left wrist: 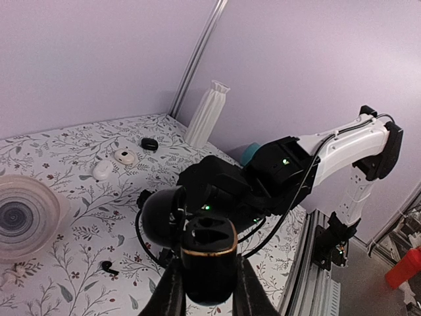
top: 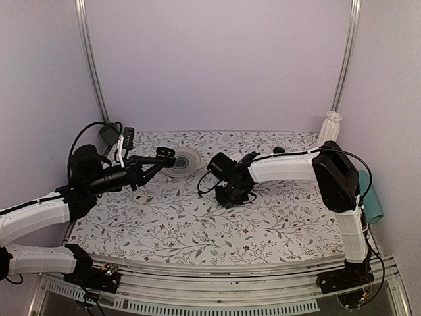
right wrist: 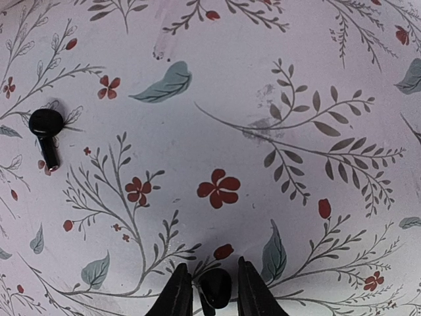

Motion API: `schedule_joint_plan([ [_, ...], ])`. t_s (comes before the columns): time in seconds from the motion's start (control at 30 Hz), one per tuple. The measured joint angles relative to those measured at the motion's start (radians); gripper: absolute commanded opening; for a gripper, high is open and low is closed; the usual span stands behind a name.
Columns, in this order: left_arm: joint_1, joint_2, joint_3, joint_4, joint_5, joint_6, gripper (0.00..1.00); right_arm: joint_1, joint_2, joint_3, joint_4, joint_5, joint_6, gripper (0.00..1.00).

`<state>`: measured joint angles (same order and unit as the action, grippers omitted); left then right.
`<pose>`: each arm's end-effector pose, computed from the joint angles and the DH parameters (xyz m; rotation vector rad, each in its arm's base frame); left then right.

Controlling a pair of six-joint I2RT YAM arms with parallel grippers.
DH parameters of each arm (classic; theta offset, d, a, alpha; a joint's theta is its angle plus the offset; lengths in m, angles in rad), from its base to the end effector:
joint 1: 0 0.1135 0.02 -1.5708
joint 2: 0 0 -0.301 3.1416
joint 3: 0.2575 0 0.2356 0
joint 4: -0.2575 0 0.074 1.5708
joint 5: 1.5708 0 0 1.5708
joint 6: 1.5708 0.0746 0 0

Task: Insert the wireless bluetooth earbuds into the charging case
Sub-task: Pick up the right earbud from the center of the board.

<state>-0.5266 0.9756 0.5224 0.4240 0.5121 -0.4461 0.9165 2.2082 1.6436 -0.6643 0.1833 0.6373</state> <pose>0.1730 -0.1428 0.3129 0.4916 1.6519 -1.1448 0.2987 0.3671 0.1454 -0.3415 2.7460 0.1535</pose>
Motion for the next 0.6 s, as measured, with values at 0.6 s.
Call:
schedule_joint_plan([
  [0.6,0.001,0.028,0.0,-0.002,-0.017,-0.004,0.0,0.0,0.003,-0.001,0.014,0.004,-0.075,0.12],
])
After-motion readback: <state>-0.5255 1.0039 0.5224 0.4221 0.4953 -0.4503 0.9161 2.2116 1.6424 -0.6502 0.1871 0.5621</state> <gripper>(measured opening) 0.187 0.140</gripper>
